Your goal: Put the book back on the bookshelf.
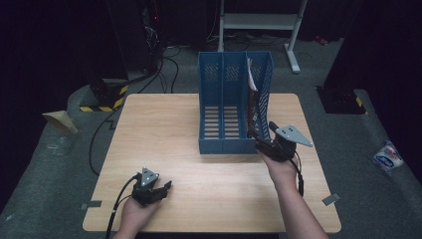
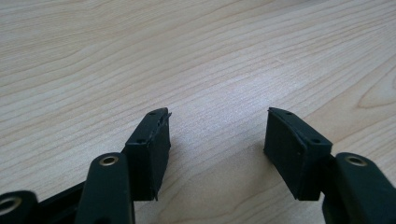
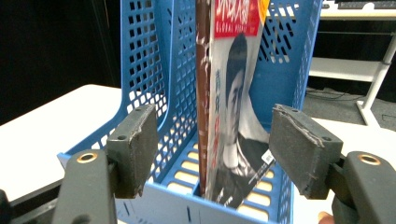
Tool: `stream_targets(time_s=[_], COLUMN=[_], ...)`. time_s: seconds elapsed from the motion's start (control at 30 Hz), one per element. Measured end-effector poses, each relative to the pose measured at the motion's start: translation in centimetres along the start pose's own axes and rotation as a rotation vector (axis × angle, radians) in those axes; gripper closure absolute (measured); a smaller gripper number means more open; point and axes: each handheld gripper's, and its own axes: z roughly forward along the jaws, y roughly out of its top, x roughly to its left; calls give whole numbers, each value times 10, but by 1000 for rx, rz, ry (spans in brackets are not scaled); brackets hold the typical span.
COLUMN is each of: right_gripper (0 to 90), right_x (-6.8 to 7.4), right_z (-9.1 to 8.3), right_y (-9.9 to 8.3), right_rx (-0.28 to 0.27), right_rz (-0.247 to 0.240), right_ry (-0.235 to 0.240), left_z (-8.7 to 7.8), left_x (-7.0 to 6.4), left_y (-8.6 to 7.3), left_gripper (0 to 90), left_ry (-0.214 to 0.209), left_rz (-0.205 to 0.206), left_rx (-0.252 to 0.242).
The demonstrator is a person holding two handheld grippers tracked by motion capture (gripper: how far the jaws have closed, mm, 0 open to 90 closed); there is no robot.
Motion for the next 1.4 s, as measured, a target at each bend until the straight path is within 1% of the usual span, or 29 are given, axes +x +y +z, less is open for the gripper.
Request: stream_targets(time_s=[0.23,0.37,0.4,0.5,0.53,0.6,0.67,0.77,0.87,0.93,1.0,1.03,1.1,1.13,1.2,1.23,1.3,1.33,1.37,1.4], right_gripper=[320,317,316,309,303,300,298,298,298,298,288,278,274,274,276,277,262,254,223,191], right_x=[1,0,0,-1,-2,-5,-8,-12,-17,-20,-24,-27,-32,-34,-37,-39,-43,-45,-47,-50], right_z=[-5,-11,-13,-18,-20,-25,-33,-43,-53,-57,-62,-63,-66,-67,-68,-68,-67,-67,-65,-64], right_y=[-21,-36,-41,-55,-60,-68,-77,-87,-98,-104,-112,-115,-123,-125,-129,-131,-132,-132,-132,-132], right_rx=[31,67,75,106,116,130,147,174,218,235,281,310,361,374,403,423,475,491,515,526], right_rz=[-7,-1,-3,-34,-37,-19,-17,-43,-54,-57,-53,-64,-68,-64,-80,-74,-50,-37,-16,13], right_ry=[-5,-14,-21,-49,-54,-65,-80,-110,-145,-166,-182,-188,-198,-203,-223,-227,-208,-202,-178,-151], left_z=[0,-1,-1,0,0,0,0,0,0,0,0,0,0,0,0,0,1,1,1,1], left_x=[0,0,0,0,0,1,1,0,1,1,1,1,1,1,1,1,1,1,1,1], left_y=[0,0,0,0,0,0,0,0,0,0,0,0,0,0,0,0,0,0,0,1], left_gripper=[405,404,404,403,403,402,401,401,392,390,383,382,378,376,369,361,349,346,345,345], left_ry=[-1,-3,-3,-4,-4,-4,-4,-4,-1,1,1,1,2,3,5,7,7,7,5,4], left_rz=[-3,1,1,0,3,6,6,4,5,6,4,4,2,3,1,-1,-7,-7,-9,-9], left_rx=[1,5,6,6,6,4,4,4,6,3,7,7,7,7,9,8,11,8,8,8])
